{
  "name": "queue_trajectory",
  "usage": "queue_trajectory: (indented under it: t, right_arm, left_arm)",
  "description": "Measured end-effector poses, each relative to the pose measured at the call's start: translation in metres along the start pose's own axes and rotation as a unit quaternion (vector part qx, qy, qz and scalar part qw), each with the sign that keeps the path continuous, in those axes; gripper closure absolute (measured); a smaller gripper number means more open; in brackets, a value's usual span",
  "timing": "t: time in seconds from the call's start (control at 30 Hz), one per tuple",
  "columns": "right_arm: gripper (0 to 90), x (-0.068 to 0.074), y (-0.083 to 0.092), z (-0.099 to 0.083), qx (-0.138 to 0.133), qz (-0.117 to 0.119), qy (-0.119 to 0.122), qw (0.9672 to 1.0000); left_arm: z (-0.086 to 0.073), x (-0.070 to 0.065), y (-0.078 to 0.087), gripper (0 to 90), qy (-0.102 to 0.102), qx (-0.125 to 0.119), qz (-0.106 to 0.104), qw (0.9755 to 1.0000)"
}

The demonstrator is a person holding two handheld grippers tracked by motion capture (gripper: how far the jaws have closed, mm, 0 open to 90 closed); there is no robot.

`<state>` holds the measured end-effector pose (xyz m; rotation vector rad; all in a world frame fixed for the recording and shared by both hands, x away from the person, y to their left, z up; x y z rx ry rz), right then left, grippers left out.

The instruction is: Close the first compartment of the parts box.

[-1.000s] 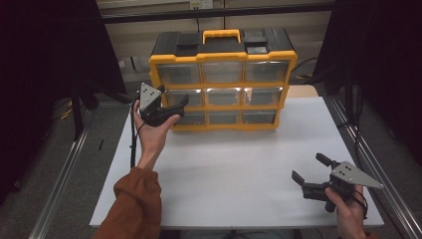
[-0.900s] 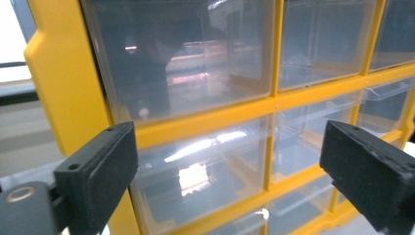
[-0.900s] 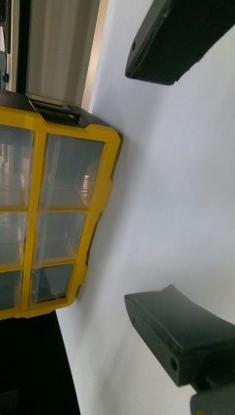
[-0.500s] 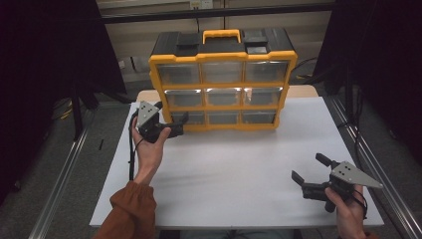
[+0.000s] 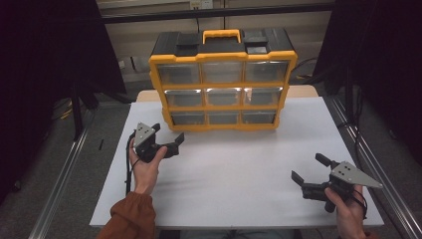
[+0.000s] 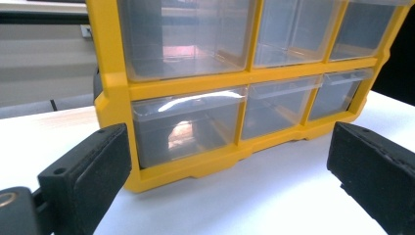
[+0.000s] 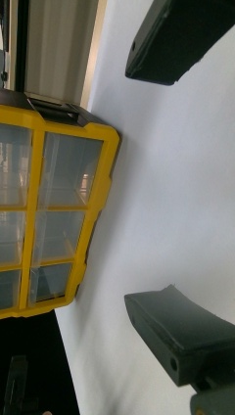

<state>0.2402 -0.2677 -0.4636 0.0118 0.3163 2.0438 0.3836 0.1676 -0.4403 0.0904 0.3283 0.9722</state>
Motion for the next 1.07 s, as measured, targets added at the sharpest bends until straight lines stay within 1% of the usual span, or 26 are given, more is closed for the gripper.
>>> queue_trajectory:
  t: [0.07, 0.1, 0.13, 0.17, 0.2, 0.23, 0.3, 0.33, 0.43, 0.47, 0.5, 0.53, 0.6, 0.63, 0.67, 0.7, 0.73, 0.8, 0.9, 0.93, 1.0, 1.03, 1.07]
  right_arm:
    - [0.0, 0.0, 0.001, 0.0, 0.0, 0.001, -0.002, 1.0]
    - [0.0, 0.0, 0.0, 0.0, -0.001, 0.0, -0.003, 1.0]
    - [0.0, 0.0, 0.0, 0.0, -0.001, 0.0, -0.003, 1.0]
    - [0.0, 0.0, 0.0, 0.0, -0.001, -0.001, -0.003, 1.0]
    - [0.0, 0.0, 0.0, 0.0, -0.001, -0.001, -0.002, 1.0]
    - [0.0, 0.0, 0.0, 0.0, -0.001, -0.001, -0.001, 1.0]
    - [0.0, 0.0, 0.001, 0.0, 0.0, -0.001, -0.002, 1.0]
    - [0.0, 0.0, 0.0, 0.0, -0.001, -0.001, -0.003, 1.0]
    - [0.0, 0.0, 0.001, 0.0, -0.001, -0.002, -0.002, 1.0]
    - [0.0, 0.0, 0.001, 0.0, -0.001, -0.002, -0.001, 1.0]
    - [0.0, 0.0, 0.001, 0.0, -0.001, -0.004, -0.003, 1.0]
    - [0.0, 0.0, 0.001, 0.0, -0.002, -0.003, -0.004, 1.0]
    - [0.0, 0.0, 0.001, 0.0, -0.001, -0.004, -0.005, 1.0]
    - [0.0, 0.0, 0.002, 0.0, -0.001, -0.005, -0.004, 1.0]
    - [0.0, 0.0, 0.002, 0.0, -0.001, -0.004, -0.002, 1.0]
    - [0.0, 0.0, 0.002, 0.0, -0.001, -0.004, -0.002, 1.0]
    - [0.0, 0.0, 0.002, 0.0, 0.0, -0.005, -0.004, 1.0]
    - [0.0, 0.0, 0.001, 0.0, 0.0, -0.004, -0.002, 1.0]
    - [0.0, 0.0, 0.001, 0.0, 0.0, -0.003, 0.0, 1.0]
    - [0.0, 0.0, 0.001, 0.0, 0.0, -0.004, -0.001, 1.0]
    - [0.0, -0.001, 0.001, -0.001, 0.002, -0.005, -0.004, 1.0]
    - [0.0, -0.001, 0.001, -0.001, 0.002, -0.003, -0.004, 1.0]
    - [0.0, -0.001, 0.001, -0.001, 0.001, -0.003, -0.004, 1.0]
  left_arm:
    - [-0.002, -0.001, 0.005, 2.7, -0.002, -0.001, -0.002, 1.0]
    - [-0.004, -0.001, 0.007, 2.7, -0.009, 0.001, 0.0, 1.0]
    - [-0.006, -0.002, 0.009, 2.7, -0.008, -0.004, -0.004, 0.9999]
    - [-0.008, -0.002, 0.013, 2.8, -0.011, -0.001, -0.001, 0.9999]
    - [-0.01, -0.003, 0.015, 3.6, -0.014, -0.002, -0.004, 0.9999]
    - [-0.012, -0.002, 0.019, 4.7, -0.031, 0.007, 0.001, 0.9995]
    - [-0.014, -0.004, 0.026, 4.6, -0.022, 0.001, -0.011, 0.9997]
    - [-0.015, -0.003, 0.03, 4.6, -0.02, 0.003, -0.01, 0.9997]
    - [-0.016, 0.002, 0.044, 4.6, -0.019, -0.002, 0.003, 0.9998]
    - [-0.017, 0.003, 0.048, 4.6, -0.007, -0.008, 0.007, 0.9999]
    - [-0.017, 0.003, 0.053, 4.6, -0.002, -0.012, 0.012, 0.9999]
    - [-0.018, 0.004, 0.057, 4.6, -0.002, -0.017, 0.015, 0.9997]
    - [-0.021, 0.005, 0.065, 4.6, -0.003, -0.017, 0.011, 0.9998]
    - [-0.021, 0.007, 0.07, 4.6, -0.013, -0.008, 0.017, 0.9997]
    - [-0.022, 0.007, 0.071, 4.6, -0.004, -0.018, 0.015, 0.9997]
    - [-0.023, 0.009, 0.074, 4.6, -0.013, -0.014, 0.02, 0.9996]
    - [-0.024, 0.01, 0.076, 4.5, -0.019, -0.011, 0.022, 0.9995]
    - [-0.027, 0.008, 0.077, 4.5, -0.019, -0.012, 0.02, 0.9995]
    - [-0.031, 0.004, 0.076, 4.2, -0.021, -0.001, 0.005, 0.9998]
    - [-0.029, 0.004, 0.075, 4.2, -0.033, -0.003, 0.009, 0.9994]
    - [-0.026, 0.005, 0.075, 4.3, -0.033, -0.012, 0.011, 0.9993]
    - [-0.026, 0.005, 0.075, 4.3, -0.028, -0.013, 0.012, 0.9994]
    - [-0.026, 0.005, 0.075, 4.3, -0.017, -0.016, 0.013, 0.9996]
Point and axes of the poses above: each handheld gripper's, and its own axes: y roughly backward along the jaws, z roughly out of its top, x roughly to its left, the point moved 5 cm from there along -y, roughly forward along the jaws, and after that the axes turned 9 degrees about y, right-handed, at the moved point
